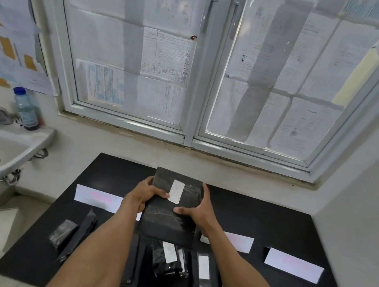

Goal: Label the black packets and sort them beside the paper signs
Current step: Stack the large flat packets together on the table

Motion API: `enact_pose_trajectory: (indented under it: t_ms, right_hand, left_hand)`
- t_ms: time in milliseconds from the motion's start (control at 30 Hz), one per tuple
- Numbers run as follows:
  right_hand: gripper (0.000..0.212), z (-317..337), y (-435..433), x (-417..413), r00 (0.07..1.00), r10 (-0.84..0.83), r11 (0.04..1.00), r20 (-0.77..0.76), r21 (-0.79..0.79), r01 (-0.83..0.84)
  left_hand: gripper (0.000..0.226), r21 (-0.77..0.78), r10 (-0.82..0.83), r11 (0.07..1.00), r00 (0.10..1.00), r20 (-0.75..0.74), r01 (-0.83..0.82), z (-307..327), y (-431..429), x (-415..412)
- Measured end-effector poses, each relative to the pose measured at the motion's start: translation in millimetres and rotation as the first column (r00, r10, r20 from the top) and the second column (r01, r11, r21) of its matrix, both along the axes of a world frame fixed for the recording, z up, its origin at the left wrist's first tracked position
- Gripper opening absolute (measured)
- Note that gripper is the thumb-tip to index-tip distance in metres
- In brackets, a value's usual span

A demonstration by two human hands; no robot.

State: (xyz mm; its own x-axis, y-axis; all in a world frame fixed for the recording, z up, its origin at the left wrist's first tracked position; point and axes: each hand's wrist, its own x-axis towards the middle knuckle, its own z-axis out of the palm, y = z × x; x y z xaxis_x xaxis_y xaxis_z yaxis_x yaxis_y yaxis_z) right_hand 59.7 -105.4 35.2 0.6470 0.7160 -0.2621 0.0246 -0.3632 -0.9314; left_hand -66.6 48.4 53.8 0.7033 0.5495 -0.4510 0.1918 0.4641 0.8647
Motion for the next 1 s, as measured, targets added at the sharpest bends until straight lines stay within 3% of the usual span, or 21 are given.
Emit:
enact_pose_trajectory:
  t_ms: [100,167,300,367,433,500,633,767,833,867,933,1000]
  right_hand:
    - [0.128,-11,3,-7,0.985,-0.06,0.996,-0.164,0.058,0.071]
    - [0.11,-17,7,-16,0.942,-0.124,0.985,-0.311,0.078,0.155]
    - [0.042,-31,14,-36,0.828,-0.144,0.983,-0.543,0.021,0.185]
    - [0.025,-42,16,-48,0.791,-0.096,0.995,-0.604,-0.026,0.1]
    - [0.02,-53,18,-59,0.782,-0.071,0.997,-0.619,-0.048,0.052]
    - [0.022,-65,23,-68,0.783,-0.095,0.995,-0.615,-0.057,0.076]
    - [0.026,-82,34,-81,0.786,-0.151,0.989,-0.6,-0.092,0.12]
    - [0.026,-93,46,-87,0.765,-0.153,0.988,-0.625,-0.091,0.123]
    - [0.027,-96,48,-84,0.756,-0.176,0.984,-0.63,-0.081,0.161]
    - [0.028,-99,49,-81,0.756,-0.193,0.98,-0.625,-0.081,0.183]
    - [0.029,-105,45,-71,0.758,-0.241,0.969,-0.606,-0.102,0.226]
    - [0.032,-111,37,-57,0.761,-0.297,0.953,-0.577,-0.128,0.275]
  left_hand:
    - [0.065,0.08,-0.152,0.984,0.984,-0.094,0.16,-2,1,-8]
    - [0.068,0.082,-0.173,0.979,0.977,-0.124,0.184,-7,5,-16]
    - [0.099,0.118,0.032,0.993,0.978,-0.205,-0.008,-25,16,-35]
    - [0.095,0.194,0.15,0.976,0.954,-0.26,-0.101,-35,19,-48]
    - [0.067,0.214,0.21,0.966,0.927,-0.31,-0.147,-46,22,-62]
    - [0.036,0.111,0.211,0.977,0.904,-0.372,-0.182,-55,25,-76]
    - [0.009,-0.014,0.116,0.989,0.848,-0.516,-0.144,-60,35,-98]
    - [0.012,0.078,0.157,0.988,0.821,-0.548,-0.137,-68,48,-108]
    - [0.011,0.296,0.222,0.954,0.772,-0.595,-0.046,-72,55,-113]
    - [0.023,0.398,0.257,0.917,0.727,-0.637,0.024,-75,59,-116]
    - [0.034,0.508,0.329,0.856,0.658,-0.678,0.095,-76,63,-123]
    - [0.029,0.564,0.377,0.816,0.624,-0.685,0.126,-80,68,-127]
